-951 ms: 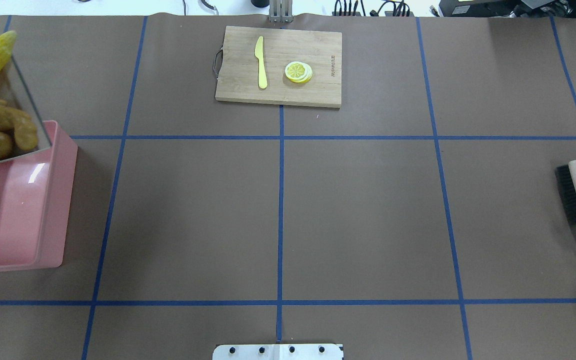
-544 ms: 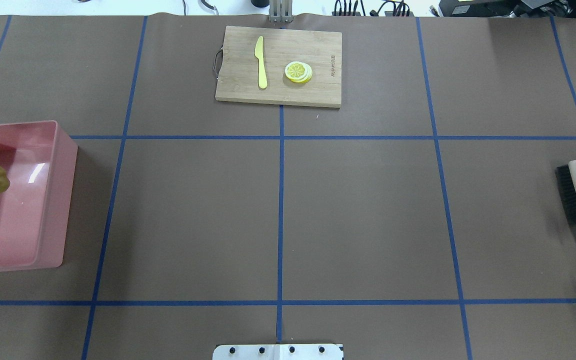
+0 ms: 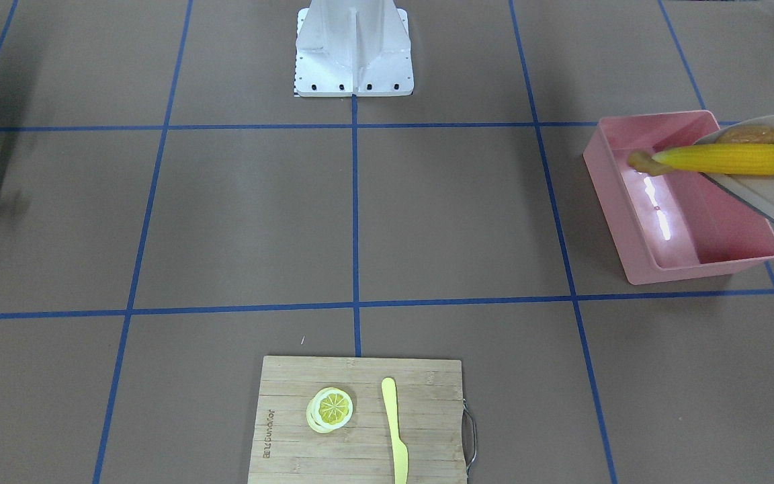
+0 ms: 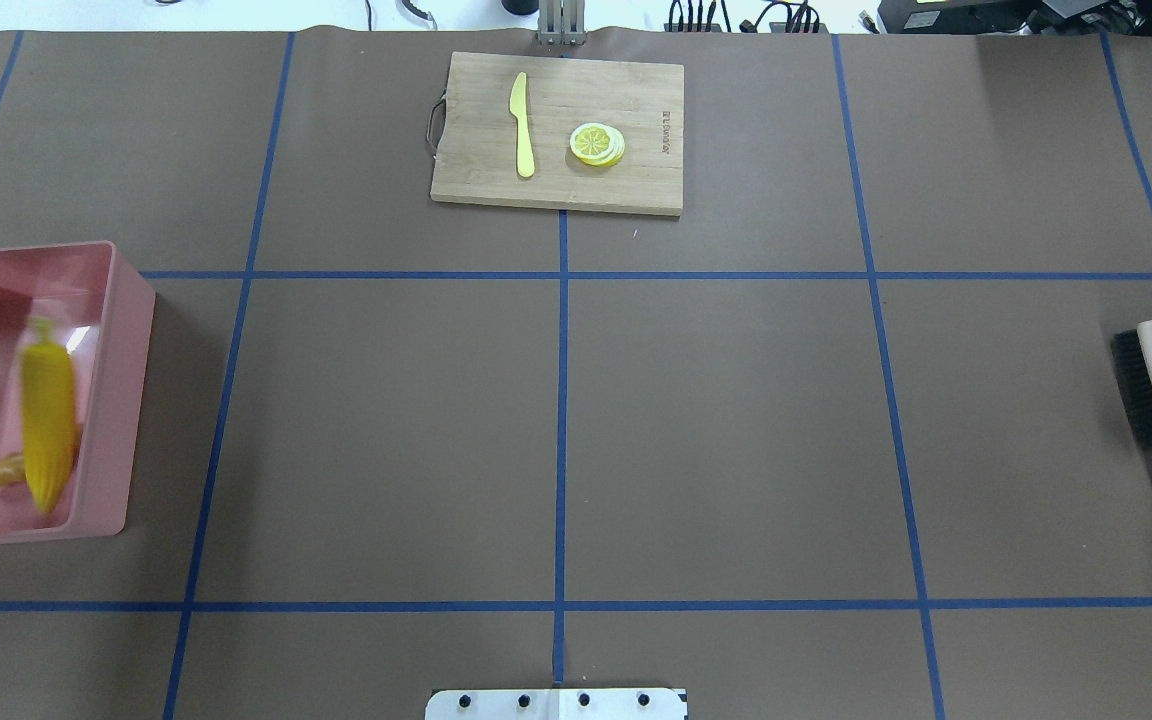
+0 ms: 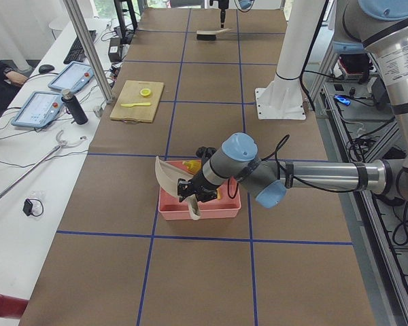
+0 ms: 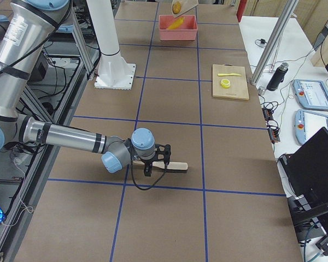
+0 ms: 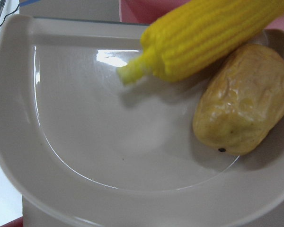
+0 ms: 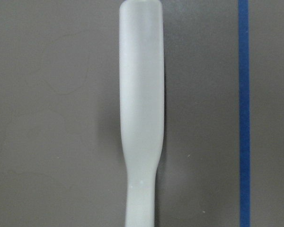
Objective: Sweep and dump trash into bin
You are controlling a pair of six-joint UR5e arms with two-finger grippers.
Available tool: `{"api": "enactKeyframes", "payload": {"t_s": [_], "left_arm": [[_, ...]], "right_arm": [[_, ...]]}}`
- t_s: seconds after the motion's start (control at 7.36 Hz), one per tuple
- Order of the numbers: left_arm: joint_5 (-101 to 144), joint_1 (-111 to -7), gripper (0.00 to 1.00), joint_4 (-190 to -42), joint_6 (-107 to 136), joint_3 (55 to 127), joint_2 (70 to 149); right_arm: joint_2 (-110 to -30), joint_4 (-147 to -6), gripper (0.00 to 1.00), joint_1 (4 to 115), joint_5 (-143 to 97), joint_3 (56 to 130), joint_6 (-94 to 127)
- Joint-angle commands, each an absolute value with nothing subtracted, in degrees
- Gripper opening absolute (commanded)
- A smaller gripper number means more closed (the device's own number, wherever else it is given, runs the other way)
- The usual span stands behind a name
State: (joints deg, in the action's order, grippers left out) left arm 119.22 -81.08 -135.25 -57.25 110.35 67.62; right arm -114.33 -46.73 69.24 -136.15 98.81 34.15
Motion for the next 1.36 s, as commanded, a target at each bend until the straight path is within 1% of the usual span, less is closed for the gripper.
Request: {"api": "enactKeyframes", "payload": {"t_s": [0.0,0.14,0.27,0.41,0.68,0.82,0.95,1.22], "left_arm": [[118.92,-81.30,0.00,-135.44,-57.74,110.65,67.59],[118.65,-81.39,0.00,-135.44,-57.66,110.65,67.67],[118.65,-81.39,0.00,-135.35,-57.40,110.83,67.76],[118.65,-81.47,0.00,-135.35,-57.48,110.92,67.94],[115.34,-81.83,0.00,-136.40,-58.96,111.53,68.55],[109.31,-81.83,0.00,-140.58,-65.94,111.53,68.64],[105.94,-81.74,0.00,-142.36,-68.18,111.53,68.73],[108.78,-81.74,0.00,-141.51,-65.93,111.36,69.08]], "right_arm": [[-113.47,-56.02,1.00,75.20,-136.14,99.31,20.99],[-112.34,-62.25,1.00,79.06,-136.66,99.66,12.30],[-112.24,-69.88,1.00,82.76,-136.67,101.67,5.87],[-110.67,-76.05,1.00,84.79,-136.41,102.21,0.84],[-106.89,-87.66,1.00,86.22,-136.41,104.32,0.09],[-105.40,-89.54,1.00,88.31,-135.28,104.59,0.00],[-105.03,-89.73,1.00,87.02,-133.00,104.68,0.00],[-103.89,-90.09,1.00,86.40,-128.86,103.98,0.09]]}}
